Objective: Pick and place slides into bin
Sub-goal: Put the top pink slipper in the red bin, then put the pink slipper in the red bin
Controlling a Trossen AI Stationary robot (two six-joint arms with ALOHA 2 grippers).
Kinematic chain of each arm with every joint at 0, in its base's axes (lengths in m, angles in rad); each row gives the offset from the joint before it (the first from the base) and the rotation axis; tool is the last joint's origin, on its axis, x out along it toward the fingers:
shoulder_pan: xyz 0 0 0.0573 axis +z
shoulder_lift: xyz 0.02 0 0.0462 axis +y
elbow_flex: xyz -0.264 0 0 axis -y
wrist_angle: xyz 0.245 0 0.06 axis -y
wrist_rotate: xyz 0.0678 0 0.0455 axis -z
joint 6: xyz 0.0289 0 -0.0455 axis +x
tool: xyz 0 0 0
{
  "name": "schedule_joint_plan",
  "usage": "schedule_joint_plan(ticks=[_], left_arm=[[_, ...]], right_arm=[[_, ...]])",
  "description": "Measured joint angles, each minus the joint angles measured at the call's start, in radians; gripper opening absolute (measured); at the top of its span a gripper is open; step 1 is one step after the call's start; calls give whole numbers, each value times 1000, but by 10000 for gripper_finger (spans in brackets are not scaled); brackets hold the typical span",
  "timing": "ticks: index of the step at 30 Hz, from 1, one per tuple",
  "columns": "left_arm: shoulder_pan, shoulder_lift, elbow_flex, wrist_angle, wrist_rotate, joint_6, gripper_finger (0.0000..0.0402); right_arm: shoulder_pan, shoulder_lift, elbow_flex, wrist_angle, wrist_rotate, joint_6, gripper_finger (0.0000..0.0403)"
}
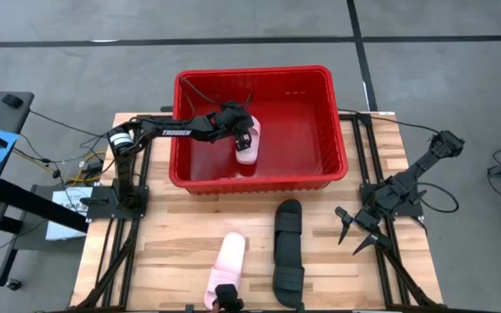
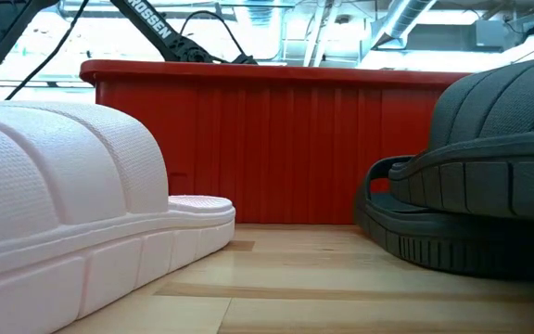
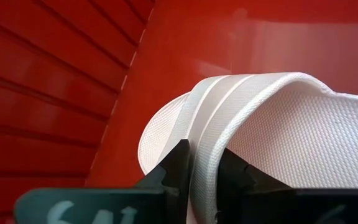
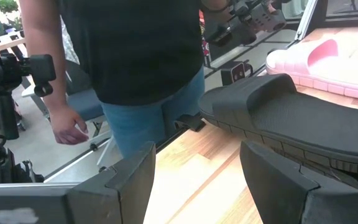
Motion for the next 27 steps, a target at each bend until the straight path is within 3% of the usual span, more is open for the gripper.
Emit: schedule_joint_plan(ticks=[7,19,27], left_arm=[[0,0,0,1,1,-1,49],[0,0,0,1,1,-6,123],[0,-2,0,-14,27,2,133]], right_arm=[[0,0,0,0,0,0,226],[0,0,0,0,0,0,226],[0,0,0,0,0,0,226]])
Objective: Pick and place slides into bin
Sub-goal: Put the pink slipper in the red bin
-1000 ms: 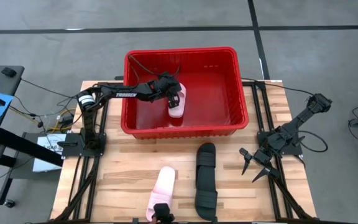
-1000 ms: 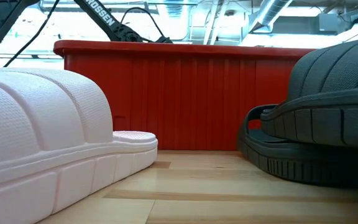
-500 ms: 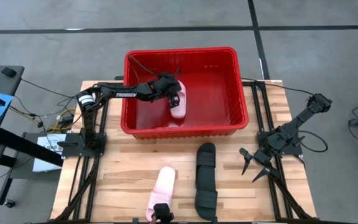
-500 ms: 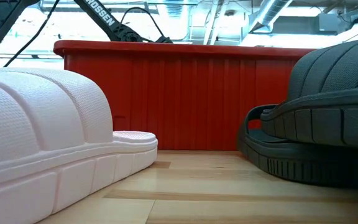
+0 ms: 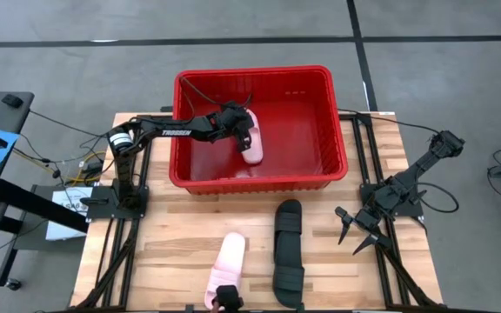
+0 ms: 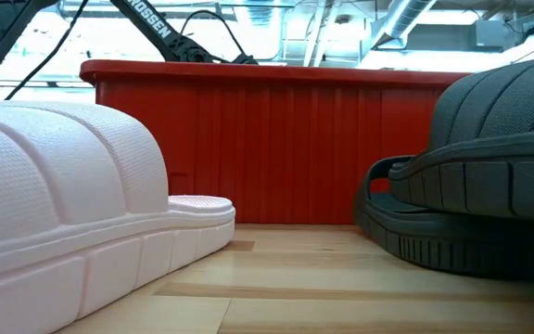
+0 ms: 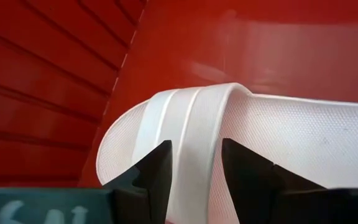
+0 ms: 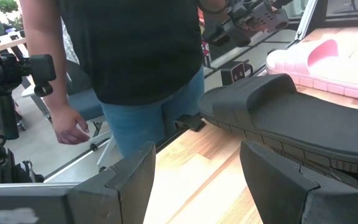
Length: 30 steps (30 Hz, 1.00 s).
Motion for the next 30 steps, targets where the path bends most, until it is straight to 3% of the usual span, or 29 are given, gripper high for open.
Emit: schedule_joint_plan(ticks=[8,15,30], left_arm=[[-1,0,1,-24,-6,45,133],[-9,0,62,-181,-9,64,133],[-6,0,332,-632,200,63,132]], right_arm=[[0,0,0,0,0,0,226],[0,0,0,0,0,0,226],[0,0,0,0,0,0,226]])
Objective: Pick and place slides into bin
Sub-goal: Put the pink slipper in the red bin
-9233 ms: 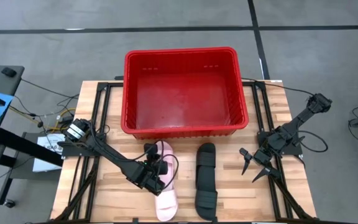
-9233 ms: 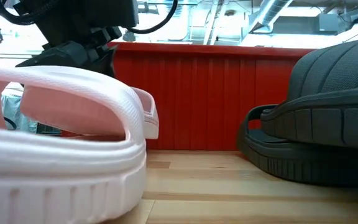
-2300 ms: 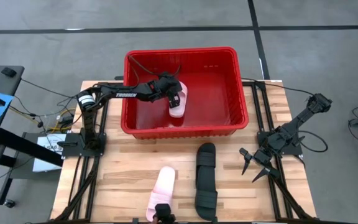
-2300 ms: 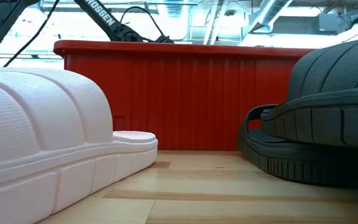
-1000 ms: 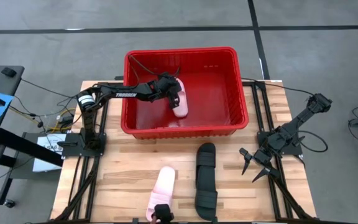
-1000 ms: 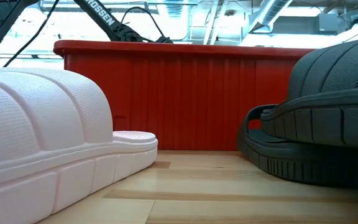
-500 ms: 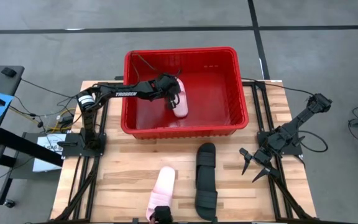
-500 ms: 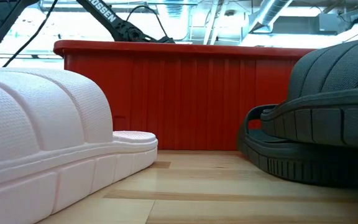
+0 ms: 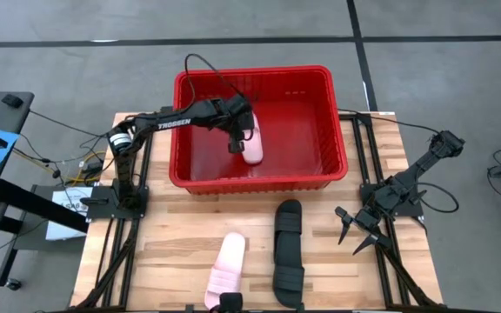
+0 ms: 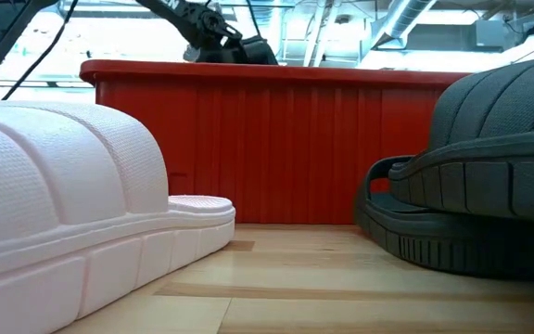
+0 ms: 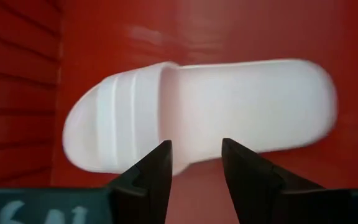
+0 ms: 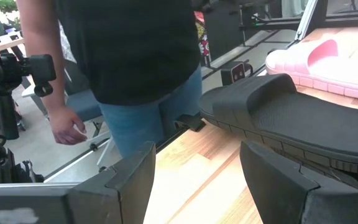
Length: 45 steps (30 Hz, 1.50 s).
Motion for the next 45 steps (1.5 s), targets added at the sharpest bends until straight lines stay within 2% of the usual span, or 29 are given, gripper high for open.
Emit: schedule_joint_plan(ticks=[4,10,14,21,27,33,38,45], left_arm=[[5,0,106,-129,87,-2,132],[5,0,297,-320,86,-17,132],[3,-23,389,-347,83,-123,132],[-56,-175,402,-220,100,-223,132],[-123,-291,403,-144,303,-249,132],[-256,-364,403,-165,402,-245,132],[-426,-388,403,-184,347,-245,132],[-656,-388,402,-189,83,-290,132]], right_arm=[[0,0,0,0,0,0,226],[0,0,0,0,0,0,226],[0,0,0,0,0,0,226],[0,0,0,0,0,0,226],[0,0,0,0,0,0,226],[0,0,0,0,0,0,226],[0,0,0,0,0,0,226],[0,0,0,0,0,0,226]])
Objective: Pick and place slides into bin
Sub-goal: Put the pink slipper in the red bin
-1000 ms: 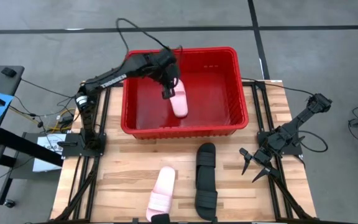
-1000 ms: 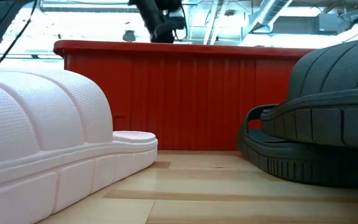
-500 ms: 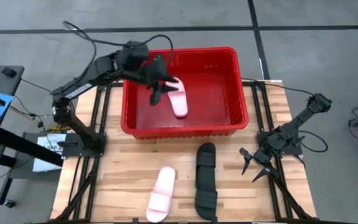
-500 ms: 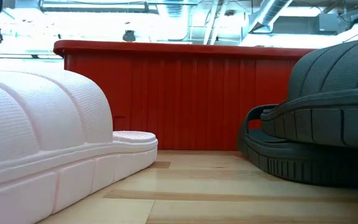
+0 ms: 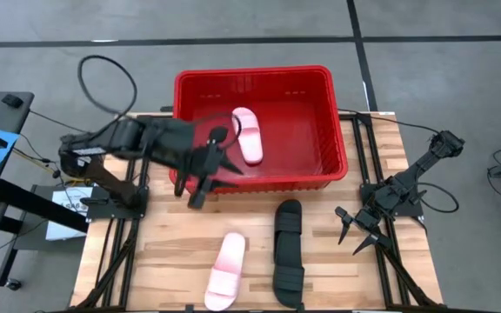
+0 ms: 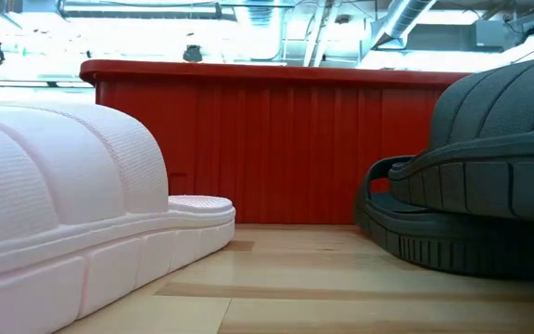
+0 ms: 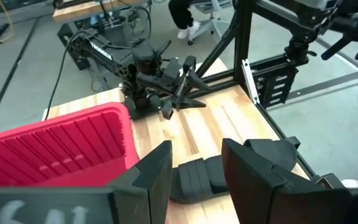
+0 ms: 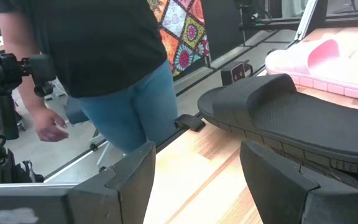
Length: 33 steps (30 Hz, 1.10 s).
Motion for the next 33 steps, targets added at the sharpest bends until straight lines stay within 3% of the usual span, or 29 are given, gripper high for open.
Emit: schedule_joint_plan(ticks=[8,15,20,25,30,33], left_arm=[[-180,0,-35,17,-185,-86,132],[-274,-42,-252,181,-231,-136,132],[-310,-126,-481,396,-235,-150,132],[-313,-257,-741,603,-221,-169,132],[-313,-400,-974,789,-99,-172,132],[-313,-477,-1077,820,-3,-174,132]], right_arm=[[0,0,0,0,0,0,226],[0,0,0,0,0,0,226],[0,0,0,0,0,0,226],[0,0,0,0,0,0,226],[0,0,0,-1,0,0,226],[0,0,0,0,0,0,226]])
